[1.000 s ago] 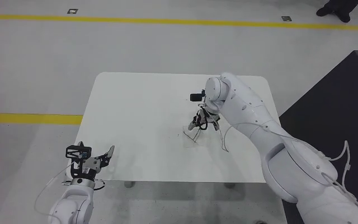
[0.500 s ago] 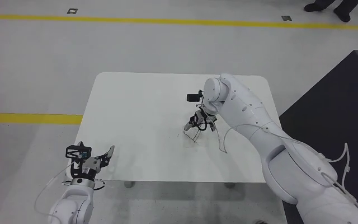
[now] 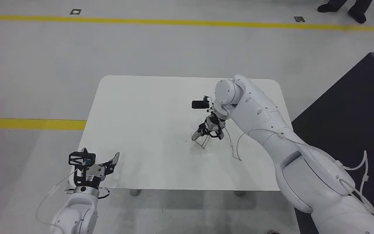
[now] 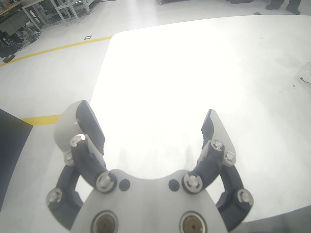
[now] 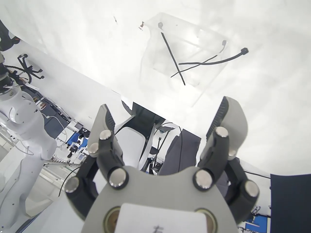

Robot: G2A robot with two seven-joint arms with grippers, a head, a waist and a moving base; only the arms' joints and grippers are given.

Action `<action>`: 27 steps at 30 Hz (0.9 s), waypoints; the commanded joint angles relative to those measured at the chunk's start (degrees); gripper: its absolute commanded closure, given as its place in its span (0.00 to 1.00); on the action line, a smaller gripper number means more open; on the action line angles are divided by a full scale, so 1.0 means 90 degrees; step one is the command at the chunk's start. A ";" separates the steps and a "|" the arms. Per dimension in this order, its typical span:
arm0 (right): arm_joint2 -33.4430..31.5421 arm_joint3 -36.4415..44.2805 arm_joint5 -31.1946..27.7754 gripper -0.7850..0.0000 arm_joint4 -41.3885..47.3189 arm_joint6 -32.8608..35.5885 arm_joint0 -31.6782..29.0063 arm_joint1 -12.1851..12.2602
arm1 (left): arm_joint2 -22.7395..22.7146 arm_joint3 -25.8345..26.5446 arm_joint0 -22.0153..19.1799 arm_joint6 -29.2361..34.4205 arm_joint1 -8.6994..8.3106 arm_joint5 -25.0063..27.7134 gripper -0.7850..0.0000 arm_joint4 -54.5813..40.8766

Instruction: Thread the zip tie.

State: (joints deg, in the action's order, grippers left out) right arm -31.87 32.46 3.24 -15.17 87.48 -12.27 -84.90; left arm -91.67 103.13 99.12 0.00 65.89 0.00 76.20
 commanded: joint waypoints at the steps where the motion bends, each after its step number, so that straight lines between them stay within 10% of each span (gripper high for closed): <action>1: 0.0009 0.0114 0.0047 0.00 -0.0051 -0.0221 -0.0100 0.0000 | 0.0000 0.0000 0.0000 0.0000 0.0000 0.0000 0.00 0.0000; 9: -0.0292 0.0153 0.0836 0.00 0.0377 0.0058 -0.0122 0.0060 | 0.0000 0.0000 0.0000 0.0000 0.0000 0.0000 0.00 0.0000; 12: -0.0344 0.0052 0.0994 0.38 0.0595 0.0058 -0.0112 0.0113 | 0.0000 0.0000 0.0000 0.0000 0.0000 0.0000 0.00 0.0000; 27: 0.0534 -0.1462 0.1573 0.58 0.1472 -0.0064 0.0282 -0.0254 | 0.0000 0.0000 0.0000 0.0000 0.0000 0.0000 0.00 0.0000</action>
State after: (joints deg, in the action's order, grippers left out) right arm -27.42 20.47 17.33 -2.70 86.97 -10.02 -86.80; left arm -91.67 103.13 99.12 0.00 65.89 0.00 76.20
